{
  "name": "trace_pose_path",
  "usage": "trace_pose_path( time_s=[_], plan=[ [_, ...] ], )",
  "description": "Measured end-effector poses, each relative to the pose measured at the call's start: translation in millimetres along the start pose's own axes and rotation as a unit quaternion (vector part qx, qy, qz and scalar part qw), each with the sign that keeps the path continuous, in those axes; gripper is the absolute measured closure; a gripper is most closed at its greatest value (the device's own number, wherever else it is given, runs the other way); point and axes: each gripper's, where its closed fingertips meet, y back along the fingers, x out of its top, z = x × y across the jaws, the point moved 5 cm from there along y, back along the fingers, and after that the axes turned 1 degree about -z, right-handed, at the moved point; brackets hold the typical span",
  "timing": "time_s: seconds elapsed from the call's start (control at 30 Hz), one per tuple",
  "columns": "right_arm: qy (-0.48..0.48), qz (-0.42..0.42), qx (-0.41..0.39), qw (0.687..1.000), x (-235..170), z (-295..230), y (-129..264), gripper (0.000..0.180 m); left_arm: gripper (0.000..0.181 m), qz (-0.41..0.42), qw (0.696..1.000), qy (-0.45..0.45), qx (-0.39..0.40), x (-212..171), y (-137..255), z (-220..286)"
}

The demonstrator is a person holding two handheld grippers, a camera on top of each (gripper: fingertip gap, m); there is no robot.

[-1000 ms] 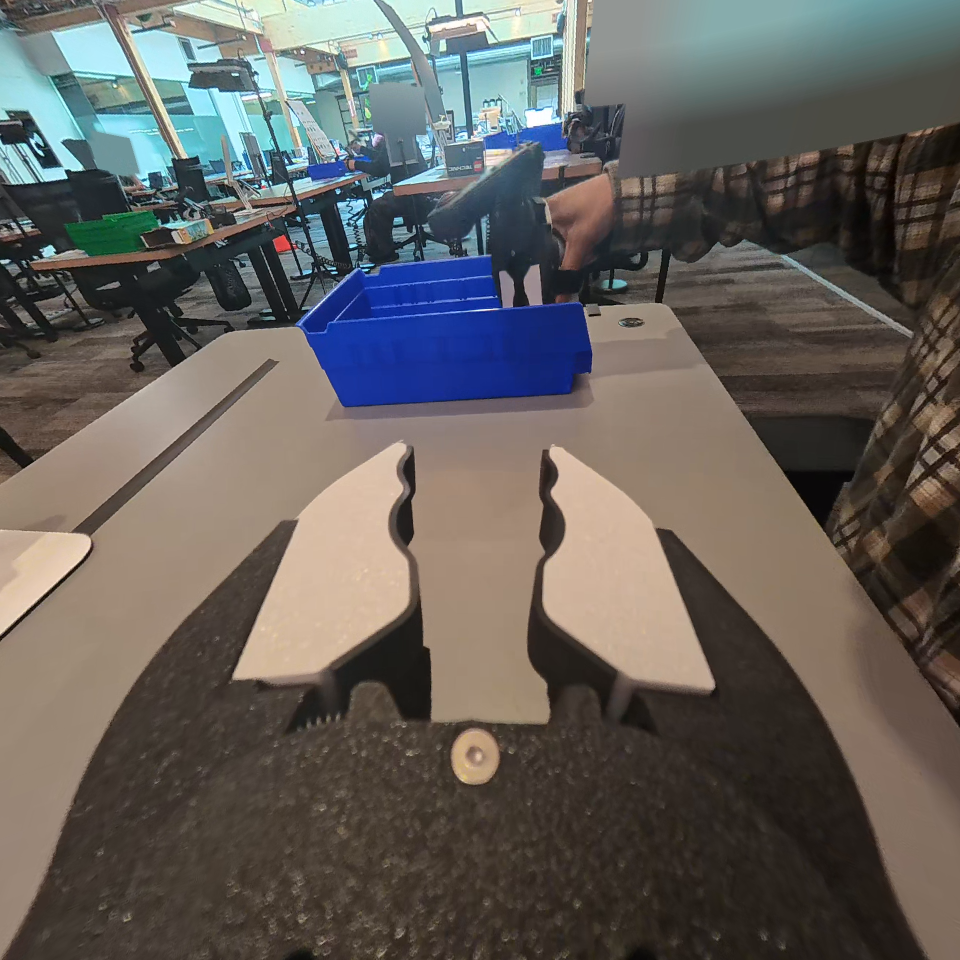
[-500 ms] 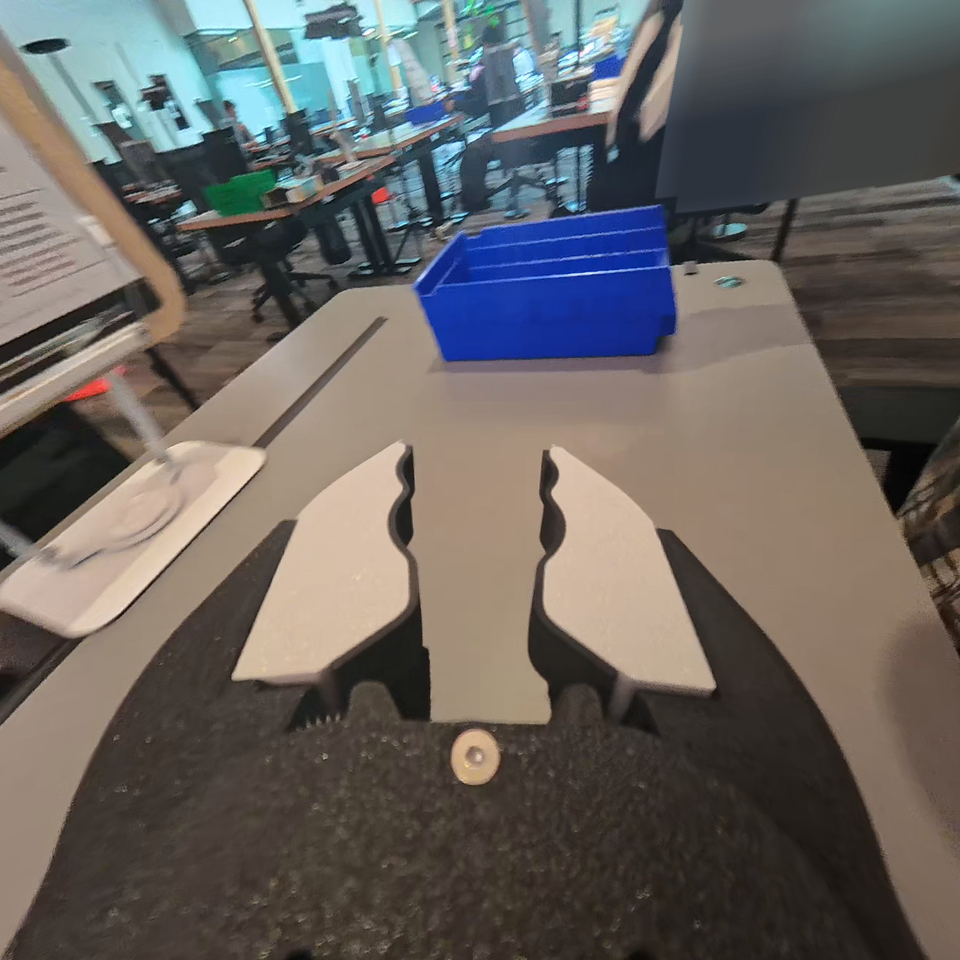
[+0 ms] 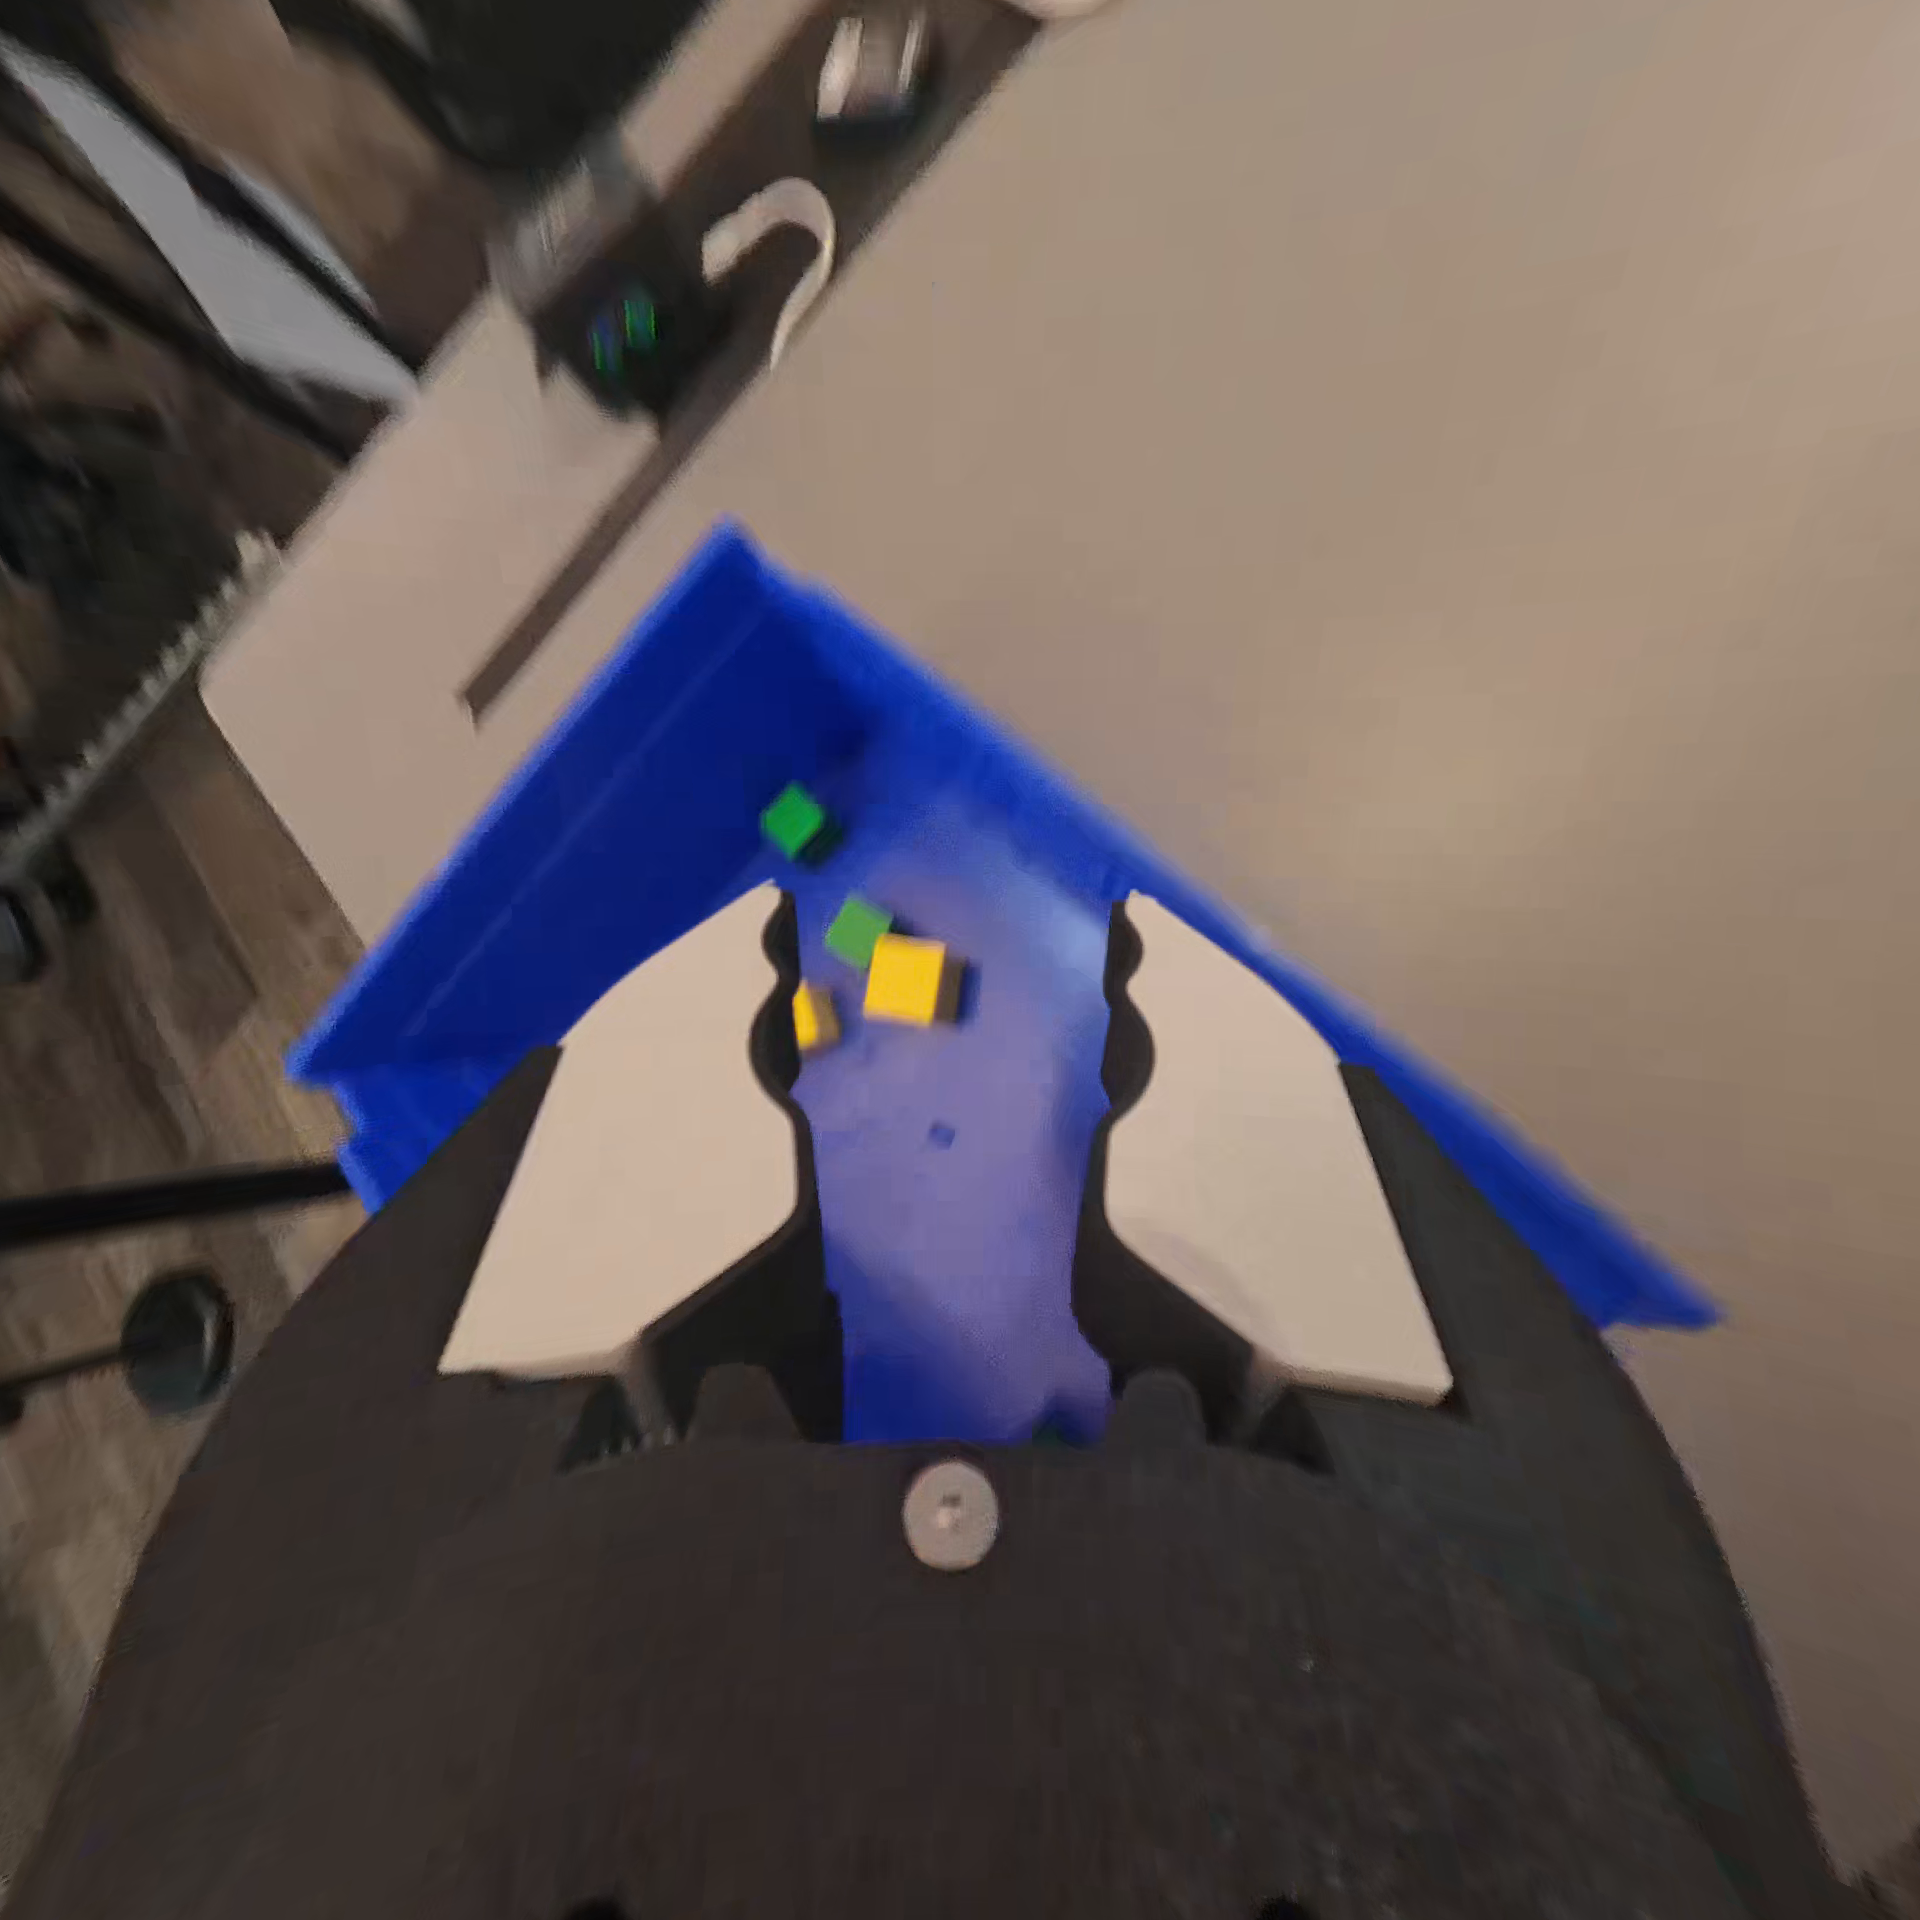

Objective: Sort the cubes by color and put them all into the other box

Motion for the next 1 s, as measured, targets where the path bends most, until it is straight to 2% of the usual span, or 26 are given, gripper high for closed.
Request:
trace_pose_path(
  time_s=[0.1, 0.2, 0.27, 0.5, 0.77, 0.8, 0.83, 0.9, 1.0],
  plan=[
    [-0.013, 0.022, 0.032, 0.999, -5, -3, -39, 0.121, 0.119, -0.107, 0.994, 0.024, -0.007, -37, -23, -22],
    [-0.017, -0.013, 0.052, 0.998, -10, -5, -67, 0.116, 0.114, -0.209, 0.977, 0.035, -0.009, -66, -46, -34],
    [-0.005, -0.037, 0.048, 0.998, -11, -6, -78, 0.115, 0.114, -0.235, 0.971, 0.031, -0.009, -76, -58, -42],
    [0.010, -0.059, 0.033, 0.998, -8, -8, -89, 0.116, 0.126, -0.190, 0.975, 0.116, -0.022, -68, -86, -62],
    [0.001, -0.053, 0.025, 0.998, -6, -2, -81, 0.117, 0.140, -0.237, 0.955, 0.176, -0.021, -84, -114, -65],
    [0.003, -0.051, 0.026, 0.998, -5, -2, -81, 0.117, 0.149, -0.240, 0.953, 0.180, -0.033, -85, -117, -62],
    [0.004, -0.051, 0.026, 0.998, -5, -2, -80, 0.118, 0.158, -0.228, 0.954, 0.188, -0.041, -82, -117, -62],
    [0.005, -0.049, 0.022, 0.999, -4, -1, -79, 0.119, 0.158, -0.225, 0.957, 0.183, -0.012, -78, -107, -71],
    [0.001, -0.030, 0.017, 0.999, 2, -1, -72, 0.121, 0.158, -0.107, 0.977, 0.186, 0.014, -40, -65, -80]
  ],
)
